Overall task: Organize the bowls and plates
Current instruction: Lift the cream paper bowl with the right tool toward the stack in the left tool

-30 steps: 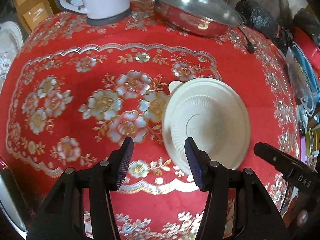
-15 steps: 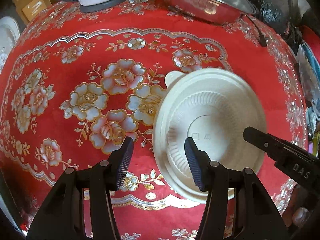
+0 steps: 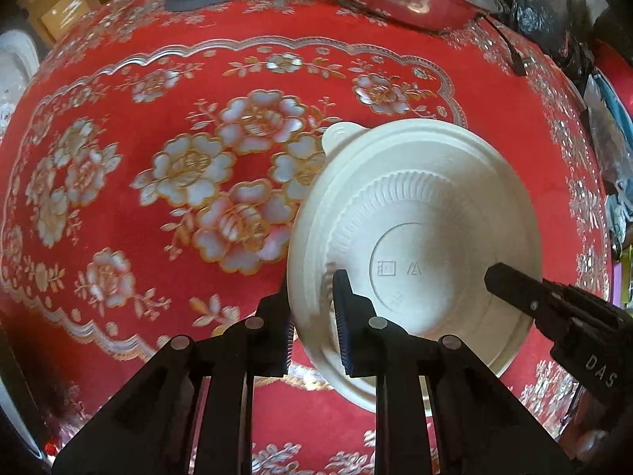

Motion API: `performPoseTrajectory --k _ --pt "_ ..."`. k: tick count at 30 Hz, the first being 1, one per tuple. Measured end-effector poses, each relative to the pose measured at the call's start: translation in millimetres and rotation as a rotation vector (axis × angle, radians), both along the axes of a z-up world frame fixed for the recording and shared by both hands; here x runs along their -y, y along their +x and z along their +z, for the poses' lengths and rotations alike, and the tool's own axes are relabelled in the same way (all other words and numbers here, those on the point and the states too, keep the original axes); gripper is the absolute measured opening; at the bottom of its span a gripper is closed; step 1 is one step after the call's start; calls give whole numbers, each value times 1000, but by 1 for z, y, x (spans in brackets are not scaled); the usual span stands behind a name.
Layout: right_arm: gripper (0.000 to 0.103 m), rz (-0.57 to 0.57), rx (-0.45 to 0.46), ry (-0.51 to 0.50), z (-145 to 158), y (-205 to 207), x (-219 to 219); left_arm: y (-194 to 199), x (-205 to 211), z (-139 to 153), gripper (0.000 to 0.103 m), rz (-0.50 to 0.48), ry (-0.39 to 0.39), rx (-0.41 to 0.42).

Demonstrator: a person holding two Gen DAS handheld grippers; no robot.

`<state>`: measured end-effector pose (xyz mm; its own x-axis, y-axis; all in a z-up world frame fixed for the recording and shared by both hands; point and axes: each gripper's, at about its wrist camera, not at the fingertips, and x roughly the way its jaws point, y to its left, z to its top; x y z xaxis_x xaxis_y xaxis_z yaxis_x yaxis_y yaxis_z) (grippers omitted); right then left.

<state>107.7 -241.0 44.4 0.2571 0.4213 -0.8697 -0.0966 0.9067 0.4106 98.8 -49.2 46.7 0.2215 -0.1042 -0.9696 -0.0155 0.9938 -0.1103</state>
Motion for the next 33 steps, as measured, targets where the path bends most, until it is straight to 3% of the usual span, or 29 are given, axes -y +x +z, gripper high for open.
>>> performPoseTrajectory --k 15,33 --pt "15 181 44 3 30 -24 -95 -54 -90 39 18 113 54 71" --pt "16 485 112 1 56 -51 -255 -128 -239 75 18 384 81 113"
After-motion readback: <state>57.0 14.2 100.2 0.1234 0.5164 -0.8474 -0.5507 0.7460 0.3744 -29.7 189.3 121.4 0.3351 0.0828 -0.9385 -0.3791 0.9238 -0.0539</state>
